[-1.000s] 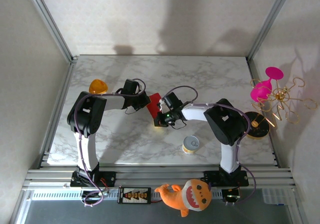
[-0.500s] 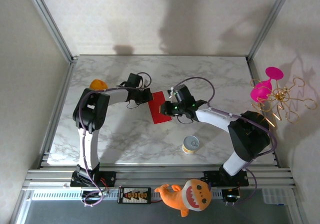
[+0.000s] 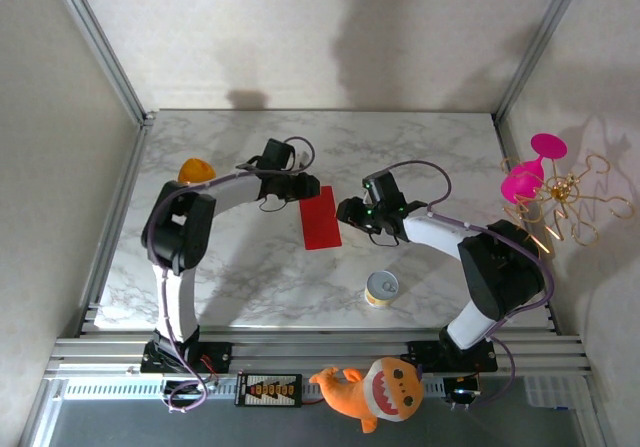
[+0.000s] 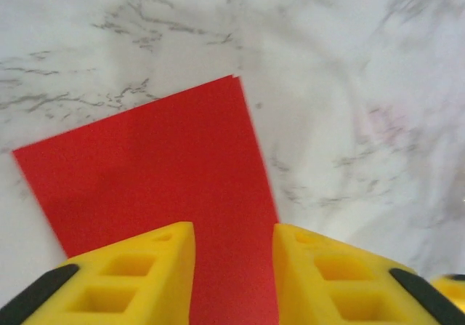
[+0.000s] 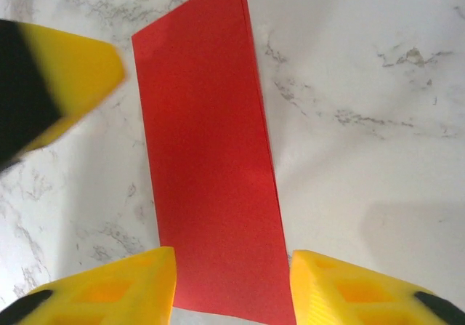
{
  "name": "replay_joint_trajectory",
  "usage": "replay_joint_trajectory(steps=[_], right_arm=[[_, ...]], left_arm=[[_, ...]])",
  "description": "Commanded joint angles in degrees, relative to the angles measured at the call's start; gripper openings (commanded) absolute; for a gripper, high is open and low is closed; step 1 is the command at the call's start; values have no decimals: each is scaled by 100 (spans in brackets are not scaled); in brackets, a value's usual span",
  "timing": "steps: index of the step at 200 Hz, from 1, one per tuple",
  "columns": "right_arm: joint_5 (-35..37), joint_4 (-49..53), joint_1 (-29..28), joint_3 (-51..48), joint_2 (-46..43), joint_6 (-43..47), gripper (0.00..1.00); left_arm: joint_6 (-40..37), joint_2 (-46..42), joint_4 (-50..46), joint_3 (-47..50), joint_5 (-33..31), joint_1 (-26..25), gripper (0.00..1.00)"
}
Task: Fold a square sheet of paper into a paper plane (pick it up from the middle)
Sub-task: First fold in half a square sheet of paper at the center of the table, then fold the triangle a second time at the center of the table.
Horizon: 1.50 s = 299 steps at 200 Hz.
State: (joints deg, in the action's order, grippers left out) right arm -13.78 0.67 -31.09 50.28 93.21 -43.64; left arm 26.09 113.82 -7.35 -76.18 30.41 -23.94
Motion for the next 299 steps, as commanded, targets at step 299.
replay_joint_trajectory(steps=[299], right_arm=[[-1226,519,81,342,861,31,39]], left_arm=[[2779,204,1157,1668,-1390,-453,15]])
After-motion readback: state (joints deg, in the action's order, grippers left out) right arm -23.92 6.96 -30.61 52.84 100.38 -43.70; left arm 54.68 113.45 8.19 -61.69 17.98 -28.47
